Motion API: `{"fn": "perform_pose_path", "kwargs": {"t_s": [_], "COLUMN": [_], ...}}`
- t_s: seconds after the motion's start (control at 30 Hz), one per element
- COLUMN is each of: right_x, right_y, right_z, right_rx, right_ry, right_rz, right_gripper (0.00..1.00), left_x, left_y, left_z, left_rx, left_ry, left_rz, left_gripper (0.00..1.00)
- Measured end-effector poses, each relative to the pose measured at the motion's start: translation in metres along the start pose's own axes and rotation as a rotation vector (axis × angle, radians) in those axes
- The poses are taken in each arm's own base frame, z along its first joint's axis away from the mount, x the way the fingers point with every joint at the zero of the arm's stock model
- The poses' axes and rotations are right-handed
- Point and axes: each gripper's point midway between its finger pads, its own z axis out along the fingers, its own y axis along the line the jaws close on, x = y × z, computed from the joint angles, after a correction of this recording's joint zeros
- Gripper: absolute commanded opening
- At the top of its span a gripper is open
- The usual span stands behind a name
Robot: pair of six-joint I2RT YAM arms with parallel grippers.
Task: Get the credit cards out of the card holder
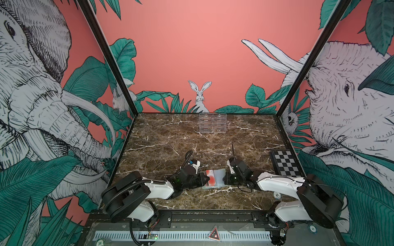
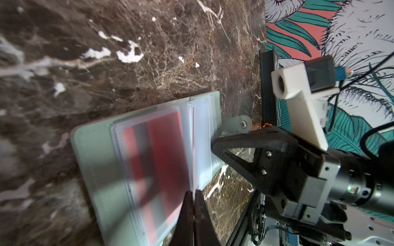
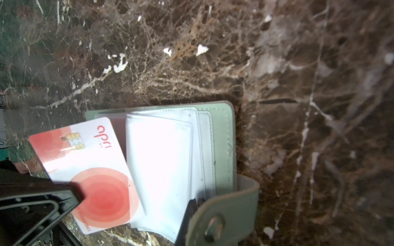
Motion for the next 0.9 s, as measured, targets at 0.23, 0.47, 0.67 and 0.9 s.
{"fn": "perform_pose_path", "kwargs": {"t_s": [0.23,0.47,0.67,0.9], "right_x": [0.003,-0.002,-0.026,-0.059], "right_y": [-0.002,-0.003,0.01,0.02], "right_z": [-0.007,-0.026,-0.06,-0.108], "right_rx": [0.015,0.039,0.026,-0.008], "right_ry": [0.004,-0.028,-0.108,-0.229], "right_rz": [0.001,-0.02,-0.054,-0.062], "right_gripper": [0.0,0.27,0.68,0.81], "left_x": [-0.004,-0.011,-0.017,-0.033], "left_y": [-0.006,-0.025,-0.04,-0.066], "left_z": [-0.012,-0.019,-0.02,-0.023], "left_rx": [-0.015,0.022,0.06,0.13], "left_ry": [0.001,-0.001,0.004,-0.017], "left_rz": [0.039,0.09,0.118,0.117], "left_gripper": [0.0,0.0,0.0,0.0]}}
